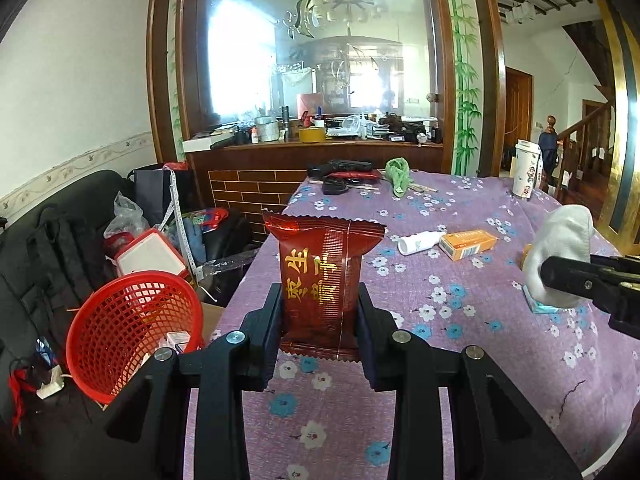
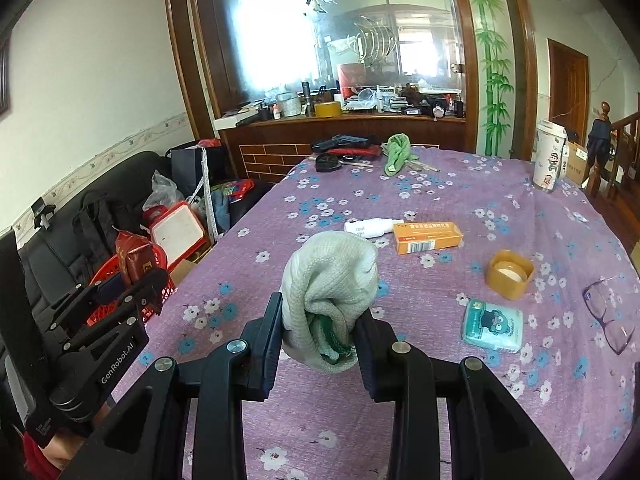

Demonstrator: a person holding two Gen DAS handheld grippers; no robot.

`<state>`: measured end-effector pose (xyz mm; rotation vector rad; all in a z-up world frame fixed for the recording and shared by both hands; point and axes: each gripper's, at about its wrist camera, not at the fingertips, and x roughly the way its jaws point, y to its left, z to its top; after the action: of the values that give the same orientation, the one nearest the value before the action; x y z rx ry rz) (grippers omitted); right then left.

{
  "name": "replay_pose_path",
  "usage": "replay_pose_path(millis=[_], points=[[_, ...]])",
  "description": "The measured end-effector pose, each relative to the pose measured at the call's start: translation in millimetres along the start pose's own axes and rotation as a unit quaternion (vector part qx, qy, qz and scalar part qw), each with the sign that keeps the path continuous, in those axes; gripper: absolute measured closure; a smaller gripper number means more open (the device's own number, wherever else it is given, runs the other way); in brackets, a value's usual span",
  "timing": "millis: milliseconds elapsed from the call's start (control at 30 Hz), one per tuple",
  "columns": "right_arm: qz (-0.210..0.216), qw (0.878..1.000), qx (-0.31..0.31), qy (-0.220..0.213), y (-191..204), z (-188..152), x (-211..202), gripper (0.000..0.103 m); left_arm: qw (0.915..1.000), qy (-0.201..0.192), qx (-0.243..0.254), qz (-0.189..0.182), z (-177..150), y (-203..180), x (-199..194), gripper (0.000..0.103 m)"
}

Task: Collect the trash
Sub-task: 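Carry the candy wrapper and white cloth in both tools over the red basket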

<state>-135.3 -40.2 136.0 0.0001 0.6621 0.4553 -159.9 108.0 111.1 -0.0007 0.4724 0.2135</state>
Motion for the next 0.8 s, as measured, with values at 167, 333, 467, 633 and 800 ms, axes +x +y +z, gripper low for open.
replay_pose_path(millis=[167, 333, 467, 633, 800], points=[[0.003, 1.0, -0.008, 0.005, 8.2, 3.1, 6.6, 0.068, 0.9999, -0.001, -0.01, 0.005, -0.6, 10.5, -0.1, 0.071], [0.012, 1.0, -0.02, 0.014, 23.8, 5.0, 15.8, 0.068, 0.9997, -0.001, -0.021, 0.011, -2.0, 25.6, -2.0, 0.071], [0.018, 0.999, -0.031, 0.02, 37.7, 8.4, 23.8, 0.068, 0.9993, -0.002, -0.032, 0.019, -2.5, 40.0, -2.5, 0.071], [0.031, 0.998, -0.047, 0.03, 58.3, 13.2, 36.7, 0.068, 0.9984, -0.002, -0.048, 0.03, -4.1, 60.6, -2.4, 0.071], [0.042, 0.996, -0.064, 0.041, 79.4, 17.0, 50.8, 0.068, 0.9964, -0.001, -0.072, 0.045, -5.8, 88.1, -1.6, 0.071]])
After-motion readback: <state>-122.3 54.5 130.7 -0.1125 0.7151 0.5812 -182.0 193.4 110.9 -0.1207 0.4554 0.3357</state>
